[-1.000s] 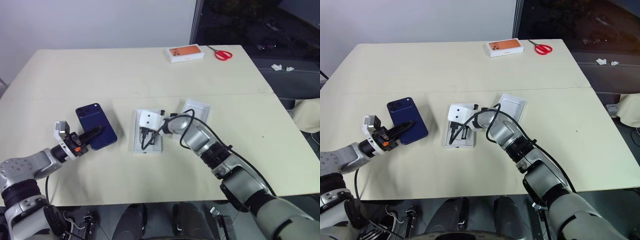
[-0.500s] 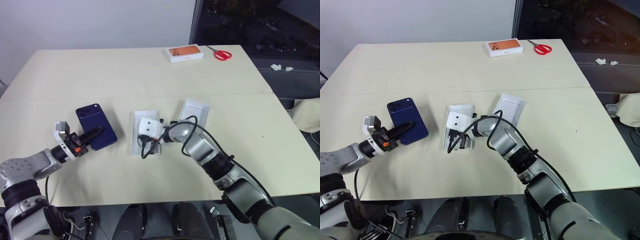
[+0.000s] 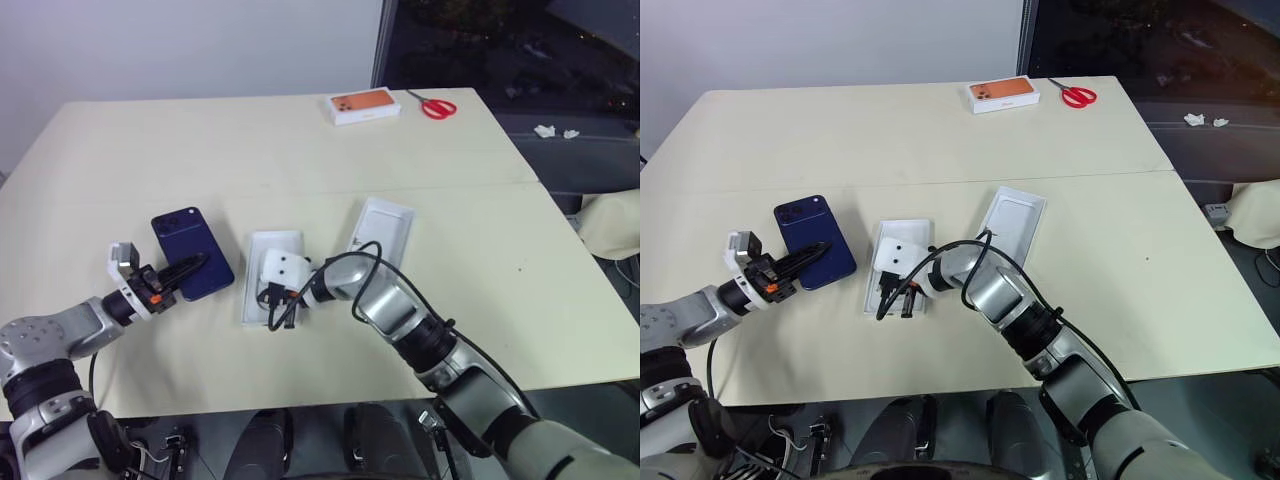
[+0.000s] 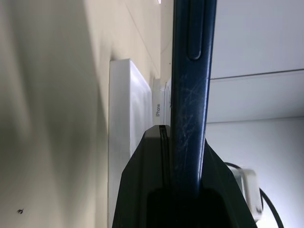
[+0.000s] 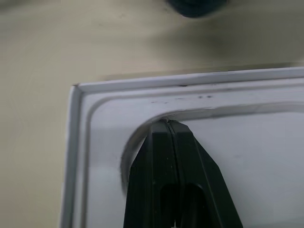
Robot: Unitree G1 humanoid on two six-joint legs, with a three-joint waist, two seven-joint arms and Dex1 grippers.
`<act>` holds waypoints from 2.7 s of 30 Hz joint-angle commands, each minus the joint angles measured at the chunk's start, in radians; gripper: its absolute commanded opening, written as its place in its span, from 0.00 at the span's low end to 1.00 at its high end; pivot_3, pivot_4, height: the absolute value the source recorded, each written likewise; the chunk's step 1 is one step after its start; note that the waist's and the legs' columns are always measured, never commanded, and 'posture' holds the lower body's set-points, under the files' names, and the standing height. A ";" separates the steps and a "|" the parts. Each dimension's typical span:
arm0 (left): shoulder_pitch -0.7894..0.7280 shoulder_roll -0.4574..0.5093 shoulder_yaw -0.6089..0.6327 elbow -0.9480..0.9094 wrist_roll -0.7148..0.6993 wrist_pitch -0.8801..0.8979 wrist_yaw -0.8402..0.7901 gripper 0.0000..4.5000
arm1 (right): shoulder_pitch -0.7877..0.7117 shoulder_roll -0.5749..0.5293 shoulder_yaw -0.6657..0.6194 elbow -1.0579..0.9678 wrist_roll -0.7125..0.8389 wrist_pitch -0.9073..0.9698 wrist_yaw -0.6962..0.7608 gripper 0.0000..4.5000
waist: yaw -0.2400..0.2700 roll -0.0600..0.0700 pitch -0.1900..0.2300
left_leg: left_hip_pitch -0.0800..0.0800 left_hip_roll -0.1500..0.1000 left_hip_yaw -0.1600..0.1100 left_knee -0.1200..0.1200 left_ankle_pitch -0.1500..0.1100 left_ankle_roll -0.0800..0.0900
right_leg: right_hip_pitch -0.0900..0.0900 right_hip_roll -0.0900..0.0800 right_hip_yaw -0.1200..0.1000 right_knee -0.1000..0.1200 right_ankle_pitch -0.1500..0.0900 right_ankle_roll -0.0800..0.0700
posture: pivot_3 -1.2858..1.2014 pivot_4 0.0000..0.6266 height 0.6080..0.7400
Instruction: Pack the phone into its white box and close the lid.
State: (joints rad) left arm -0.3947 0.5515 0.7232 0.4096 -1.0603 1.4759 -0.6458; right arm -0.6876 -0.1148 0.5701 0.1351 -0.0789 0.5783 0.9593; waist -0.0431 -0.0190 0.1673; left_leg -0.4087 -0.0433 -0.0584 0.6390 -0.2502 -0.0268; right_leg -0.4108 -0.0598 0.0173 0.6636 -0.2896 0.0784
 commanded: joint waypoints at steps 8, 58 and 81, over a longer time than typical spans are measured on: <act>0.007 0.017 0.023 -0.052 -0.048 0.015 -0.011 0.00 | -0.016 0.016 -0.008 -0.025 0.052 -0.076 0.010 0.01 | 0.000 0.000 0.000 | 0.000 0.000 0.000 0.000 0.000 0.000 | 0.000 0.000 0.000 0.000 0.000 0.000 | 0.52 0.24 1.00; 0.052 -0.003 -0.040 -0.186 -0.102 0.099 -0.042 0.00 | -0.062 -0.129 -0.132 0.125 -0.012 -0.244 -0.029 0.01 | 0.001 0.000 0.000 | 0.000 0.000 0.000 0.000 0.000 0.000 | 0.000 0.000 0.000 0.000 0.000 0.000 | 0.52 0.24 1.00; 0.000 0.161 -0.244 -0.136 -0.062 0.122 -0.213 0.00 | 0.077 -0.320 -0.419 -0.286 0.359 -0.049 0.152 0.99 | 0.007 0.000 0.001 | 0.000 0.000 0.000 -0.001 0.000 0.000 | 0.001 -0.001 0.000 -0.001 0.000 0.000 | 0.52 0.24 1.00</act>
State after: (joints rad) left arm -0.3731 0.6910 0.4963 0.2757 -1.1173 1.6025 -0.8129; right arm -0.6281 -0.4234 0.1928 -0.0793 0.2159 0.5572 1.0796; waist -0.0363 -0.0190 0.1679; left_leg -0.4089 -0.0432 -0.0580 0.6378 -0.2501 -0.0268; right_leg -0.4100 -0.0604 0.0176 0.6620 -0.2897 0.0783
